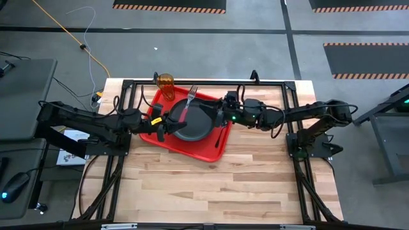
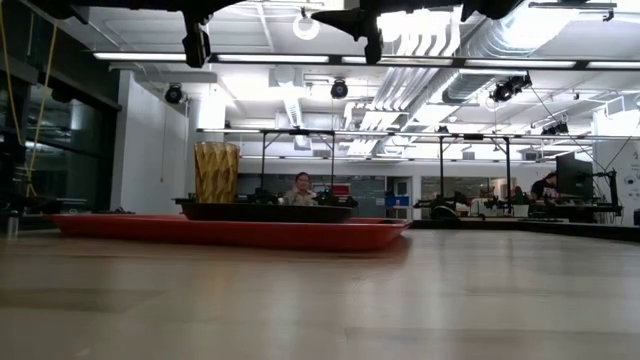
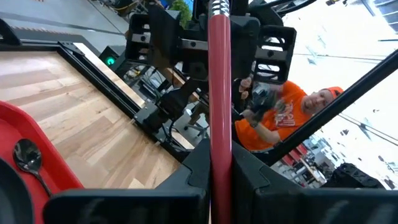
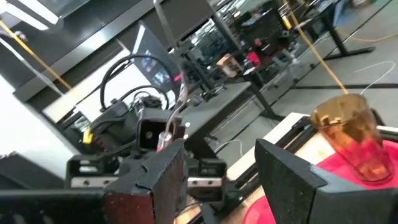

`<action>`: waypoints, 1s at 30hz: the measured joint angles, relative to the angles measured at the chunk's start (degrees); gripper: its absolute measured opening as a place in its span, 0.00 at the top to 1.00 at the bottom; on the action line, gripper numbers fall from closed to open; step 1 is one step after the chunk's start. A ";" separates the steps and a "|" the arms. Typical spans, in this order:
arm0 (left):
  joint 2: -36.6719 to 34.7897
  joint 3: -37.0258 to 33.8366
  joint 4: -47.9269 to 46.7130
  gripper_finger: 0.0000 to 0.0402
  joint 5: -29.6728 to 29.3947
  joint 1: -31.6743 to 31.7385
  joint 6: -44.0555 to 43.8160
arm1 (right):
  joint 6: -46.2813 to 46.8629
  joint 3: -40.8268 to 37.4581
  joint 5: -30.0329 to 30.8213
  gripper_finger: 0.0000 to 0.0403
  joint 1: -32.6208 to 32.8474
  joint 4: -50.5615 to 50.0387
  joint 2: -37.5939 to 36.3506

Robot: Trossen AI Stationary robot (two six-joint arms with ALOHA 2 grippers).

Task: Pick and place plate/cup/fork/spoon on tray
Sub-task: Put the pink fork on the red serving tray

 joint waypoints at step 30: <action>0.31 0.03 -3.14 0.96 0.59 0.00 -0.61 | -7.51 9.79 -0.53 0.72 -0.55 5.83 9.49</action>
